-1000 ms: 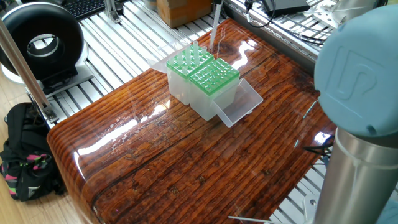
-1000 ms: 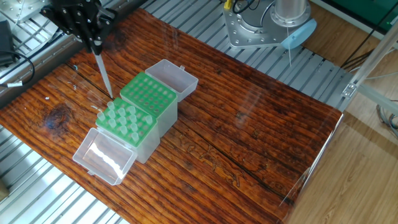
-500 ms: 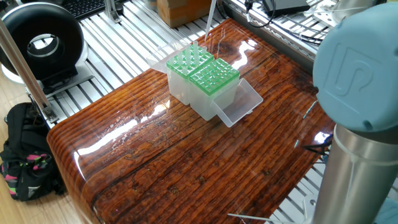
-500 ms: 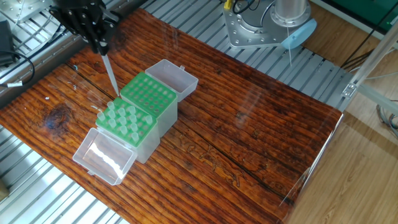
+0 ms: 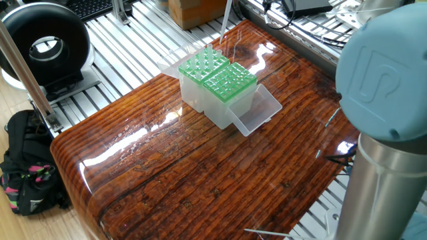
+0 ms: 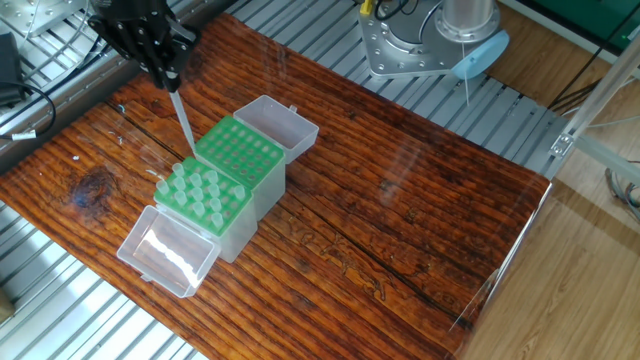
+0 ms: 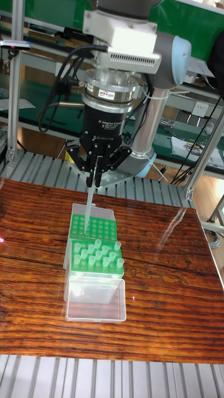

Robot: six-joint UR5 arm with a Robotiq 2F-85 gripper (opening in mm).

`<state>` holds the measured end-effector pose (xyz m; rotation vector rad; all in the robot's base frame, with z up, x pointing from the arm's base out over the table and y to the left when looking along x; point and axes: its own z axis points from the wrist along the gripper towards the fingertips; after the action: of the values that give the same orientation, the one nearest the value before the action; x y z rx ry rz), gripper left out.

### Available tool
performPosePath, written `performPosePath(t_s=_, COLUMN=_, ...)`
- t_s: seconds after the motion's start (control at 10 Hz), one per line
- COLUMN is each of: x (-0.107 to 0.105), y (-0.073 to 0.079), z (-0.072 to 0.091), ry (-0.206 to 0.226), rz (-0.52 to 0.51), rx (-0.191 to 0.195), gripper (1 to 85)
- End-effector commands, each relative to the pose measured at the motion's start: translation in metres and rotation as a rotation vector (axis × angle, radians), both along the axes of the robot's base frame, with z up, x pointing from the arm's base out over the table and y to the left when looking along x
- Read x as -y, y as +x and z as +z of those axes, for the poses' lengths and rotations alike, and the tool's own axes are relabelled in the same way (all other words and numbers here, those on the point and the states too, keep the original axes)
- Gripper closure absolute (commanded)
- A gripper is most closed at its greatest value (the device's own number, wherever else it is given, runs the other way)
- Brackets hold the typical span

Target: Transfer all large pipette tips from one holder to another

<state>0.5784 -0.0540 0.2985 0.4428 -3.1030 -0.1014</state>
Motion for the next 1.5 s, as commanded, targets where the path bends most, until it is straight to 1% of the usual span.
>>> performPosePath(t_s=0.0, x=0.002, y=0.0, z=-0.004, ry=0.005, rz=-0.01, rx=0.008, gripper=75.7)
performPosePath(t_s=0.2, x=0.003, y=0.002, z=-0.005, ry=0.003, rz=-0.019, rx=0.014, gripper=76.3)
performPosePath(t_s=0.5, x=-0.001, y=0.01, z=-0.005, ry=0.013, rz=-0.027, rx=0.036, gripper=76.7)
performPosePath(t_s=1.0, x=-0.006, y=0.011, z=-0.012, ry=0.016, rz=-0.033, rx=0.037, gripper=77.3)
performPosePath(t_s=1.4, x=-0.006, y=0.018, z=-0.017, ry=0.017, rz=-0.037, rx=0.046, gripper=77.7)
